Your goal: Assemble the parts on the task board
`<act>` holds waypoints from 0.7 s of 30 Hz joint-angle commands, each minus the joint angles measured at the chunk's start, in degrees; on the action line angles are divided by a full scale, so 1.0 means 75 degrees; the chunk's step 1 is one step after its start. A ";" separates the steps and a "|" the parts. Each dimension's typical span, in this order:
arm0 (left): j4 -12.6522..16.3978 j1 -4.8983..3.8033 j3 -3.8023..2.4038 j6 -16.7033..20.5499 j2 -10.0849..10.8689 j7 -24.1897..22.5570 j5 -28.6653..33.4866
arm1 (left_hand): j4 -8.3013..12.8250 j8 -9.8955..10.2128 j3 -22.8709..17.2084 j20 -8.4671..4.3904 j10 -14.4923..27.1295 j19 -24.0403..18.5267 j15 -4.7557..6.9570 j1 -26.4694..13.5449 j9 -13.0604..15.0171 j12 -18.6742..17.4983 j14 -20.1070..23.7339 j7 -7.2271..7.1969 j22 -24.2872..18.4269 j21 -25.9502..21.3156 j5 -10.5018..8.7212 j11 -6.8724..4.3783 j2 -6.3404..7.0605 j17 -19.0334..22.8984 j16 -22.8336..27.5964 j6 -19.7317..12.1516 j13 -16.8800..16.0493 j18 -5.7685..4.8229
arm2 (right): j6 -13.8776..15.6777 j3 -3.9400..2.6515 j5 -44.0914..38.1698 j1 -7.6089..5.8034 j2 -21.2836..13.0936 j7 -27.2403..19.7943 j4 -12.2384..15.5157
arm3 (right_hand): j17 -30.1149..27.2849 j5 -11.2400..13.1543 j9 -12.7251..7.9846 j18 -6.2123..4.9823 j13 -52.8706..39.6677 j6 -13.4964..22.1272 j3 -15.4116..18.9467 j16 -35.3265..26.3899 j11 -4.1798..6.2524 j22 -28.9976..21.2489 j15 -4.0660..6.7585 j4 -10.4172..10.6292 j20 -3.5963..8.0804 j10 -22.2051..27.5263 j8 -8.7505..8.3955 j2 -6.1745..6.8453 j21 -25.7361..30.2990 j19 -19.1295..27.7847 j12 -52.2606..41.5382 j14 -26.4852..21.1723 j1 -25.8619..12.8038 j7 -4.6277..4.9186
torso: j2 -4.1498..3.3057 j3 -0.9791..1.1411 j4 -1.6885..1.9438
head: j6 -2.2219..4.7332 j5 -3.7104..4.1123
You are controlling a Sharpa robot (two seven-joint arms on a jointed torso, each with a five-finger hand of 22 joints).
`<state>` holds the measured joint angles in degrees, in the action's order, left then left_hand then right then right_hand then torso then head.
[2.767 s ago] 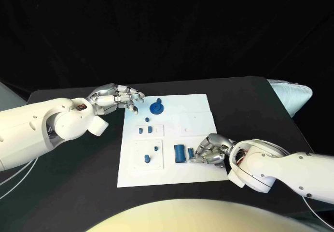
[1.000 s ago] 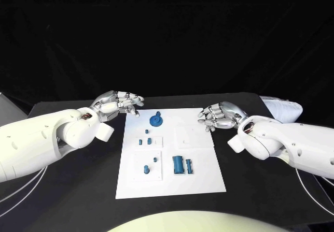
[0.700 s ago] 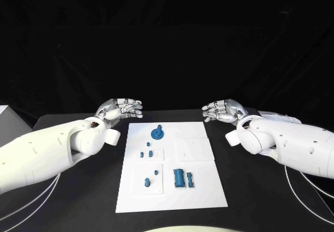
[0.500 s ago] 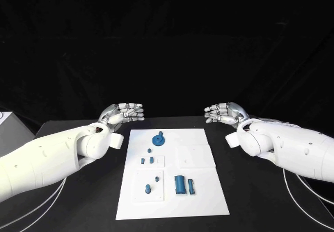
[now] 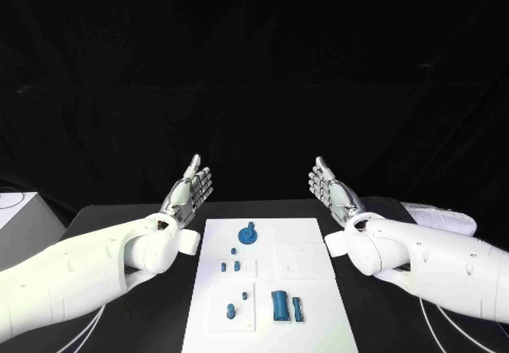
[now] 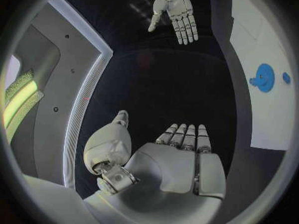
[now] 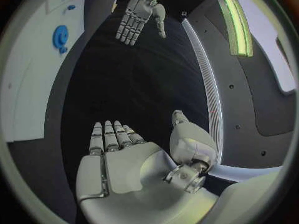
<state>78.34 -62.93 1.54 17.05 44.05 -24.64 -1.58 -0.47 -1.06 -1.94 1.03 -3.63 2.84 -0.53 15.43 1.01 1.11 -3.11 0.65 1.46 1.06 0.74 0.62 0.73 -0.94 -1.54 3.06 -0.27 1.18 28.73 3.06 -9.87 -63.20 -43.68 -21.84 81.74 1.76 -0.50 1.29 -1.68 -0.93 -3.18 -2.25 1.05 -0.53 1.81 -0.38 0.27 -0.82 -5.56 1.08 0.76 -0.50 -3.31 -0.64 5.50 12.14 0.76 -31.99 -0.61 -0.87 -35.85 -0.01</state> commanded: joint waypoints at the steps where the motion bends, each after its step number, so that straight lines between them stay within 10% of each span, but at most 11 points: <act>1: 0.0390 0.0091 -0.0046 0.1529 0.0013 -0.0365 0.0097 | 0.0063 0.0142 0.0258 -0.0138 0.0484 -0.0379 0.0070 -0.2057 -0.0135 -0.0147 0.0415 -0.0087 -0.0194 -0.0142 -0.0099 -0.0082 -0.0097 0.0125 0.0206 -0.0408 0.0036 -0.0157 | 0.1339 -0.0135 0.0860 0.0151 -0.0058 -0.0739 0.0435 | -0.0235 0.0067 -0.0171 0.0224 0.0124 0.0424 0.0299 -0.0140 0.0070 -0.0241 0.0051 -0.0037 0.0109 0.0742 -0.0144 -0.0101 0.0066 0.0442 0.0086 -0.0734 -0.1619 -0.0101 | 0.0100 0.0076 0.0109 | 0.0178 0.0001; 8: 0.1198 0.0285 -0.0157 0.2981 0.0064 -0.0590 0.0177 | 0.0063 0.0142 0.0258 -0.0138 0.0484 -0.0379 0.0070 -0.2057 -0.0135 -0.0147 0.0415 -0.0087 -0.0194 -0.0142 -0.0099 -0.0082 -0.0097 0.0125 0.0206 -0.0408 0.0036 -0.0157 | 0.2015 -0.0393 0.1292 0.0391 -0.0131 -0.1044 0.1061 | -0.0235 0.0067 -0.0171 0.0224 0.0124 0.0424 0.0299 -0.0140 0.0070 -0.0241 0.0051 -0.0037 0.0109 0.0742 -0.0144 -0.0101 0.0066 0.0442 0.0086 -0.0734 -0.1619 -0.0101 | 0.0108 0.0081 0.0116 | 0.0196 0.0001; 21: 0.1548 0.0369 -0.0205 0.3609 0.0085 -0.0688 0.0211 | 0.0063 0.0142 0.0258 -0.0138 0.0484 -0.0379 0.0070 -0.2057 -0.0135 -0.0147 0.0415 -0.0087 -0.0194 -0.0142 -0.0099 -0.0082 -0.0097 0.0125 0.0206 -0.0408 0.0036 -0.0157 | 0.2052 -0.0408 0.1316 0.0405 -0.0135 -0.1061 0.1095 | -0.0235 0.0067 -0.0171 0.0224 0.0124 0.0424 0.0299 -0.0140 0.0070 -0.0241 0.0051 -0.0037 0.0109 0.0742 -0.0144 -0.0101 0.0066 0.0442 0.0086 -0.0734 -0.1619 -0.0101 | 0.0108 0.0081 0.0116 | 0.0196 0.0001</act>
<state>89.79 -60.20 0.05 42.01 44.71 -28.13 -0.03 0.08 -0.40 -0.31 0.01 -0.21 0.20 -0.01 0.36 0.05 0.37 -0.21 -0.01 0.05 0.34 0.40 0.01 -0.04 -0.05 -0.20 0.30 -0.05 1.18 42.98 0.05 -0.57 -60.18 -44.67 -28.36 89.87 0.05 -0.19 0.05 -0.80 -0.05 -0.23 -0.24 0.38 0.03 0.05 0.02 -0.01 0.00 -0.27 0.19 0.00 -0.28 -0.28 -0.34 0.29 0.29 -0.01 -31.19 -0.01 -0.01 -34.38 -0.01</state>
